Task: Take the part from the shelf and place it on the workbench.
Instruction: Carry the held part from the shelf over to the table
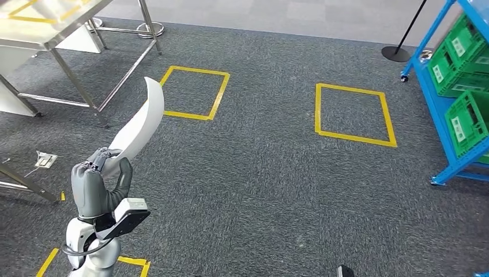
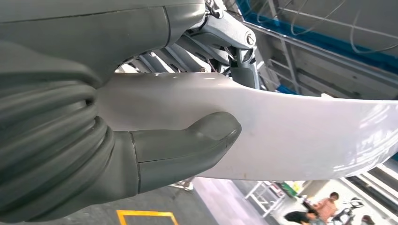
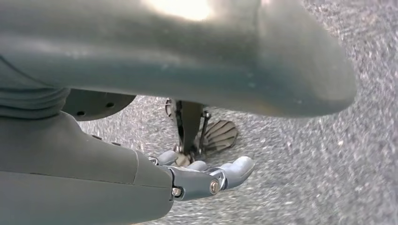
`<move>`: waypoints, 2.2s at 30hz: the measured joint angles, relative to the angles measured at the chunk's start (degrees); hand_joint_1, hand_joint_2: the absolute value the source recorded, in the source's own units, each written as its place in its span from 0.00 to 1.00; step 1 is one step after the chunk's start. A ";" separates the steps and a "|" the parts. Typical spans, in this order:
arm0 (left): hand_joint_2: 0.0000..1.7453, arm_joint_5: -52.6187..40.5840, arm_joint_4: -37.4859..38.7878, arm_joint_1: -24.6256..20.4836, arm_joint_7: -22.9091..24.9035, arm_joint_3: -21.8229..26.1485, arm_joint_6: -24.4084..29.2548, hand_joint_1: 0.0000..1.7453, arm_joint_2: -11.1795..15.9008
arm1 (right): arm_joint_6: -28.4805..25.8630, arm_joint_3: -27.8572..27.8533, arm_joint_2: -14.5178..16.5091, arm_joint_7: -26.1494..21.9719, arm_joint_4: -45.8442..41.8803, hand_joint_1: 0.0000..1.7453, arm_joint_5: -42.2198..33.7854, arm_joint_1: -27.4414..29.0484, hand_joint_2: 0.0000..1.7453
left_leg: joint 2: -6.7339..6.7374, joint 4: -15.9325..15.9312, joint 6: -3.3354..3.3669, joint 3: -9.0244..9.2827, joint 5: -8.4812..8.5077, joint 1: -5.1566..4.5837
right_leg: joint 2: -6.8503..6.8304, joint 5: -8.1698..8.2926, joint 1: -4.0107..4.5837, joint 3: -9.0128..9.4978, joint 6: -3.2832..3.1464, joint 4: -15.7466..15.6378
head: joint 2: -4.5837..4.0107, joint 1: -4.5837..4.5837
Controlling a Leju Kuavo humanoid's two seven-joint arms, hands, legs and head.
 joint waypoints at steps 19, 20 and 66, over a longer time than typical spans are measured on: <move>1.00 -0.27 1.45 -1.34 0.69 -0.36 0.01 1.00 0.21 | -0.11 -0.03 0.11 -0.15 -0.01 0.00 -0.18 -0.20 0.00 | 8.60 -0.70 0.67 0.60 0.00 -0.72 | -11.12 -1.01 1.12 1.95 -0.78 -1.09 | 0.00 -0.35; 1.00 -0.28 1.42 -1.42 0.69 -0.37 0.01 1.00 0.19 | -0.11 -0.03 0.11 -0.15 -0.01 0.00 -0.18 -0.26 0.00 | 7.96 -0.94 1.02 0.71 0.19 -0.49 | -9.75 -1.84 1.02 1.47 -0.48 0.13 | 0.00 -0.27; 1.00 0.54 0.08 -1.11 2.77 -0.91 0.56 1.00 0.96 | 1.03 0.03 0.09 0.83 0.00 0.00 1.74 -0.35 0.00 | 0.29 0.88 -0.83 -0.97 -0.48 0.05 | -2.87 1.48 0.67 0.66 -1.98 -2.17 | 0.00 -0.06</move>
